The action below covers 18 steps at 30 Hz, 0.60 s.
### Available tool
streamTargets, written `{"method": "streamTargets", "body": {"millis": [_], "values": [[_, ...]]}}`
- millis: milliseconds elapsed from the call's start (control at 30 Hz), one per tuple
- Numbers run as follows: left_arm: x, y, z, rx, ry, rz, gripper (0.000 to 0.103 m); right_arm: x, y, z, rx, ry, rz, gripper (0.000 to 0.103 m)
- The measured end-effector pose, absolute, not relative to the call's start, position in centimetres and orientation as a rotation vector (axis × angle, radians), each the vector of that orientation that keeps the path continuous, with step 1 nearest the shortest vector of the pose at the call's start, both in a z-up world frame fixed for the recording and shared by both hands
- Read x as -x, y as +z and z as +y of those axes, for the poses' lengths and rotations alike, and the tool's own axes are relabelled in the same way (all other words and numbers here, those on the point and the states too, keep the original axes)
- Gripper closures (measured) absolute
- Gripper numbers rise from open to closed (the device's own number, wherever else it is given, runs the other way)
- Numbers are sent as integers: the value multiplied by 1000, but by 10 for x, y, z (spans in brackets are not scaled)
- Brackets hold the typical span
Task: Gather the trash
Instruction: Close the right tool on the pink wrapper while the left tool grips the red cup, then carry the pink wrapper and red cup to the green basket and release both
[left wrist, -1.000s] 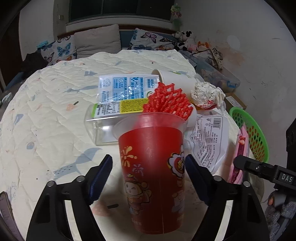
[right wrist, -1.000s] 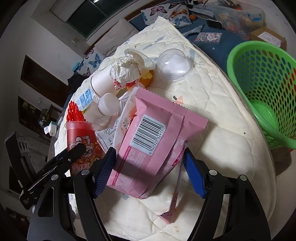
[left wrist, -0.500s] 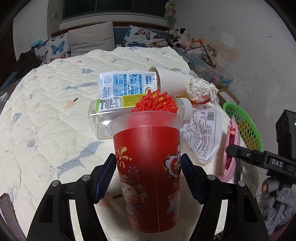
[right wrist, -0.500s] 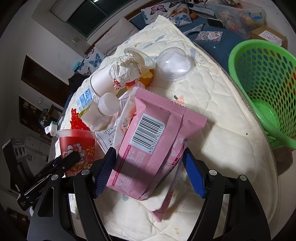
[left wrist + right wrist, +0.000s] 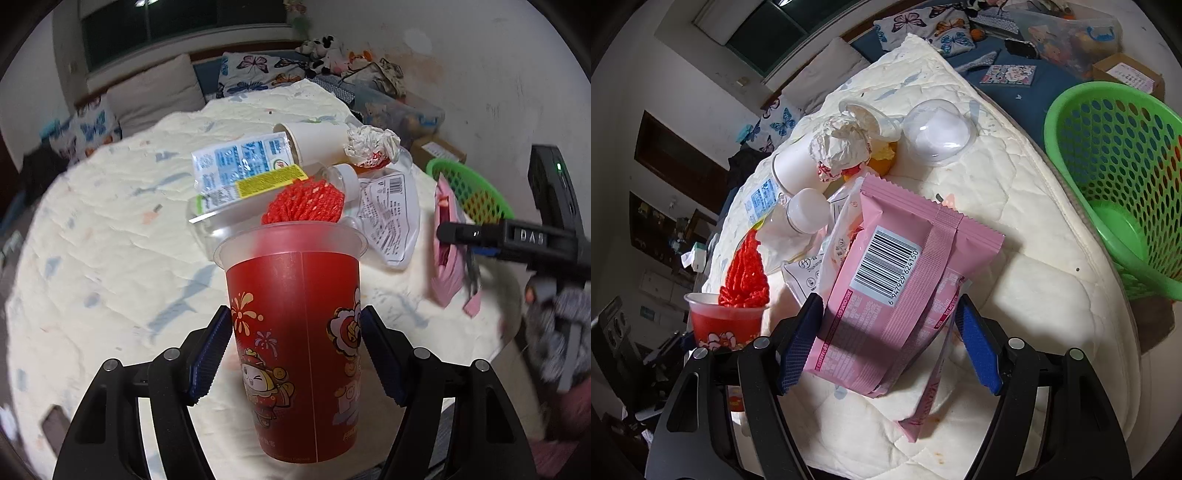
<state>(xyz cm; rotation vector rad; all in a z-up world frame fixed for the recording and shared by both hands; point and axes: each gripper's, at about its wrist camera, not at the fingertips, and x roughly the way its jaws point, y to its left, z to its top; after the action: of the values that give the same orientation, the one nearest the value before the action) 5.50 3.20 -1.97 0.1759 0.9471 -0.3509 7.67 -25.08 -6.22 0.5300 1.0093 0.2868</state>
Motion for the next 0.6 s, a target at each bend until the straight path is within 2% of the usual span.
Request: {"method": "streamTargets", "body": {"millis": [200,600], "values": [[-51,3,52,-94,-362,915,34,-76,-64,-252,-540,291,1008,30],[-20,23,46,-148,-428,922,34,-70,-61,-258,-560,300,991,30]]}}
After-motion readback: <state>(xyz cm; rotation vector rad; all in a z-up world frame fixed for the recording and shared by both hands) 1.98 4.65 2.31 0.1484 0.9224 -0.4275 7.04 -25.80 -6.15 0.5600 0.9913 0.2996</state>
